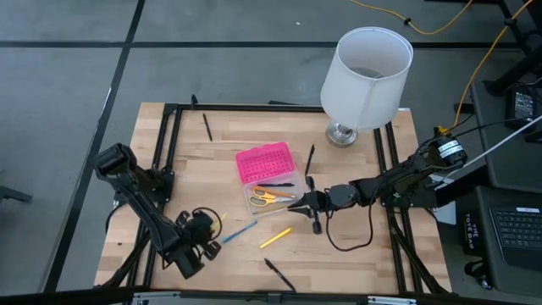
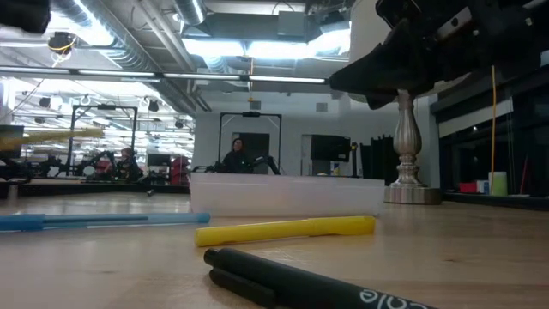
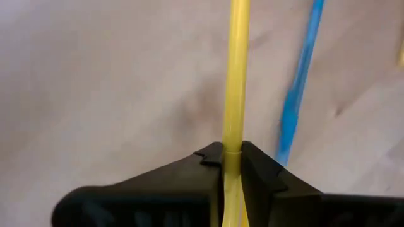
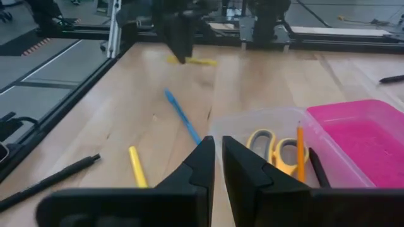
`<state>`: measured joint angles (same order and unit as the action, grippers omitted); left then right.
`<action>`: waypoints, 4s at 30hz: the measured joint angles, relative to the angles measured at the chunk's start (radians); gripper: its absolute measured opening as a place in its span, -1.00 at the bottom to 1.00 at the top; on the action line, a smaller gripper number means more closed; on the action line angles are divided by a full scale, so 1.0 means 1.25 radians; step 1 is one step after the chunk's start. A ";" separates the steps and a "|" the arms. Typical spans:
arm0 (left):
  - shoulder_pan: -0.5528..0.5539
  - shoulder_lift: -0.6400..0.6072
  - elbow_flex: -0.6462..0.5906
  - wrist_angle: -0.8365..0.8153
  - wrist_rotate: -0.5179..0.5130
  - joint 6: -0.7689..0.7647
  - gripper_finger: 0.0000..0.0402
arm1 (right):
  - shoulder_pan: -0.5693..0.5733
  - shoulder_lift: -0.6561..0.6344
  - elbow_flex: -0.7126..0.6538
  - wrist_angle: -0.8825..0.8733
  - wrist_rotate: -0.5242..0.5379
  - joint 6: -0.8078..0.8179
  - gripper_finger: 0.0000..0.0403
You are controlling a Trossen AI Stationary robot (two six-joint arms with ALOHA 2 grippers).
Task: Pick & place school supplies into a supply box
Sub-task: Put the left yellow pen into the pink supply box, then put the black pen into the pink supply box
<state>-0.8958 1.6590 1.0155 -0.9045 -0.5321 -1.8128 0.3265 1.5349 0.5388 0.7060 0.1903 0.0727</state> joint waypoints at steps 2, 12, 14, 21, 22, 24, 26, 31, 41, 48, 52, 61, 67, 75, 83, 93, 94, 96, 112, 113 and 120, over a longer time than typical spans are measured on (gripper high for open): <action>0.006 -0.032 0.001 -0.009 -0.039 0.036 -0.91 | 0.000 0.000 0.000 0.009 0.002 0.002 -0.82; 0.050 -0.134 0.002 0.018 -0.133 0.343 -0.91 | 0.006 -0.009 0.001 0.026 0.042 0.042 -0.84; 0.064 -0.143 0.002 0.051 -0.126 0.411 -0.91 | 0.010 -0.009 -0.004 0.019 0.042 0.047 -0.89; 0.142 -0.146 0.003 0.211 -0.088 0.690 -0.91 | 0.032 -0.018 -0.032 0.036 0.042 0.057 -0.92; 0.160 -0.146 0.003 0.232 -0.066 0.725 -0.91 | 0.035 -0.023 -0.038 0.037 0.043 0.053 -0.90; 0.199 -0.147 0.003 0.276 -0.021 0.791 -0.91 | 0.037 -0.034 -0.048 0.039 0.042 0.037 -0.87; 0.234 -0.147 0.004 0.323 0.012 0.872 -0.91 | 0.037 -0.051 -0.054 0.041 0.043 0.020 -0.87; 0.305 -0.147 0.004 0.399 0.069 1.046 -0.91 | 0.037 -0.075 -0.056 0.041 0.043 -0.029 -0.94; 0.435 -0.194 -0.174 0.753 0.254 1.160 -0.92 | 0.019 -0.075 -0.056 0.037 0.043 -0.067 -0.88; 0.506 -0.204 -0.204 0.808 0.303 1.162 -0.92 | -0.004 -0.075 -0.056 0.036 0.043 -0.065 -0.84; 0.542 -0.202 -0.204 0.775 0.302 1.168 -0.91 | -0.009 -0.075 -0.056 0.034 0.043 -0.063 -0.84; 0.609 -0.201 -0.204 0.726 0.302 1.217 -0.90 | -0.009 -0.074 -0.056 0.017 0.043 -0.066 -0.84; 0.620 -0.190 -0.203 0.736 0.302 1.280 -0.90 | -0.009 -0.074 -0.056 0.016 0.043 -0.083 -0.84; 0.619 -0.100 -0.203 0.810 0.338 1.287 -0.89 | -0.014 -0.074 -0.056 0.008 0.043 -0.083 -0.84; 0.621 -0.043 -0.203 0.813 0.322 1.287 -0.81 | -0.020 -0.074 -0.056 0.005 0.043 -0.082 -0.84; 0.621 -0.031 -0.203 0.811 0.308 1.247 -0.68 | -0.020 -0.074 -0.056 0.005 0.043 -0.080 -0.84; 0.621 -0.031 -0.203 0.812 0.301 1.241 -0.67 | -0.020 -0.074 -0.056 0.005 0.043 -0.080 -0.84; 0.620 -0.031 -0.203 0.812 0.288 1.231 -0.65 | -0.020 -0.074 -0.056 0.005 0.043 -0.080 -0.84; 0.591 -0.233 -0.203 0.681 0.297 1.290 -0.76 | -0.020 -0.074 -0.056 0.005 0.043 -0.083 -0.84; 0.582 -0.259 -0.203 0.664 0.279 1.304 -0.81 | -0.020 -0.074 -0.056 0.005 0.043 -0.083 -0.84; 0.506 -0.389 -0.253 0.665 0.197 1.346 -0.98 | -0.020 -0.074 -0.056 0.006 0.043 -0.083 -0.84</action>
<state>-0.2638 1.1733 0.6997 -0.0737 -0.2859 -0.1297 0.3012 1.4425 0.4683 0.7135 0.2436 -0.0307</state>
